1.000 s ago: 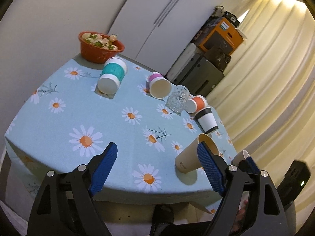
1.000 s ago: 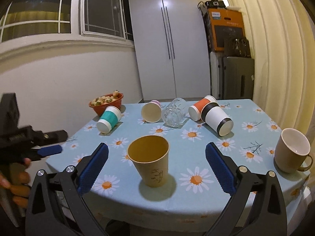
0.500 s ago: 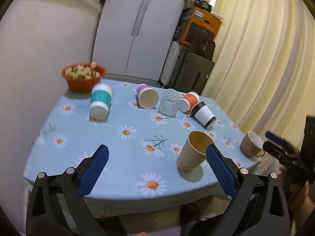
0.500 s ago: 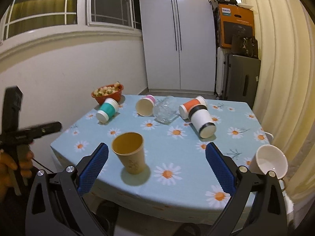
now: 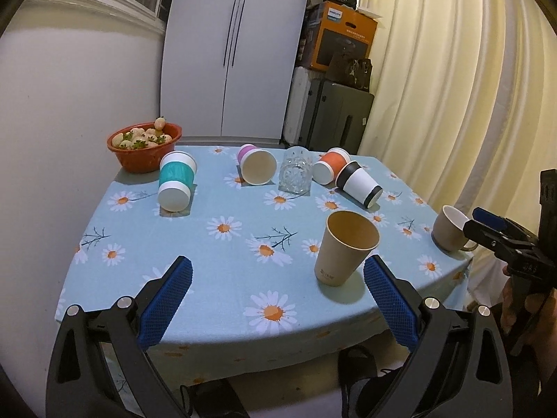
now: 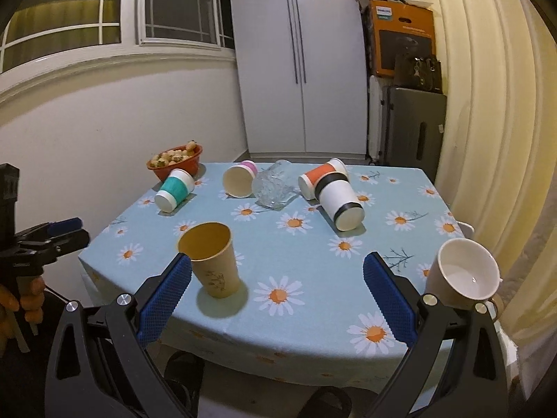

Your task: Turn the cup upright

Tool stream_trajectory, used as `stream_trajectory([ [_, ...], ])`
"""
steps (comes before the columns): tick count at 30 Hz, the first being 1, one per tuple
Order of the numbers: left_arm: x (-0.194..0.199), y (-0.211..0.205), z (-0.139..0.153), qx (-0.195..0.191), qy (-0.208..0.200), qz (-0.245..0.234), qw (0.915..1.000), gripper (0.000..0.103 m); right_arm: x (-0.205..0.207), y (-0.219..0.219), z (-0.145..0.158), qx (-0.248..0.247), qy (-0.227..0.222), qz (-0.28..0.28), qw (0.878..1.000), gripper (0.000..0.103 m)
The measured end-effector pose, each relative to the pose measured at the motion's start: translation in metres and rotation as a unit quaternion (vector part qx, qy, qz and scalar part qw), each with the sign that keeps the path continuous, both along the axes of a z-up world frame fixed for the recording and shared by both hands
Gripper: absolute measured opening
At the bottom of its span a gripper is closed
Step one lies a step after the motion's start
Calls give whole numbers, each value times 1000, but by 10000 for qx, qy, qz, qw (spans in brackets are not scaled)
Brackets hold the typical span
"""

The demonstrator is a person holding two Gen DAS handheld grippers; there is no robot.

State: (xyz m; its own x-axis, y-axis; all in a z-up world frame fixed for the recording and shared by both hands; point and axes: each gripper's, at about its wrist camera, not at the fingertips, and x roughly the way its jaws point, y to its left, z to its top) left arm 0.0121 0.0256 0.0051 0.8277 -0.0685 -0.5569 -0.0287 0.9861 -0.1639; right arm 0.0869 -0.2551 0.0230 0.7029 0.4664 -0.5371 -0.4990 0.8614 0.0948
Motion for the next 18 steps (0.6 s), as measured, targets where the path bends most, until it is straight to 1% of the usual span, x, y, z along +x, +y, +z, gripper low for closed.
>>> stream_trajectory([
  [7, -3, -2, -1, 110, 2, 93, 9999, 96, 1, -2, -1, 5, 27, -109, 9999, 98],
  [11, -4, -4, 0, 146, -44, 90, 9998, 96, -1, 4, -2, -122, -25, -22, 9999, 98],
  [18, -5, -3, 0, 149, -50, 87, 9998, 96, -6, 10, -3, -192, -69, 123, 9997, 98],
])
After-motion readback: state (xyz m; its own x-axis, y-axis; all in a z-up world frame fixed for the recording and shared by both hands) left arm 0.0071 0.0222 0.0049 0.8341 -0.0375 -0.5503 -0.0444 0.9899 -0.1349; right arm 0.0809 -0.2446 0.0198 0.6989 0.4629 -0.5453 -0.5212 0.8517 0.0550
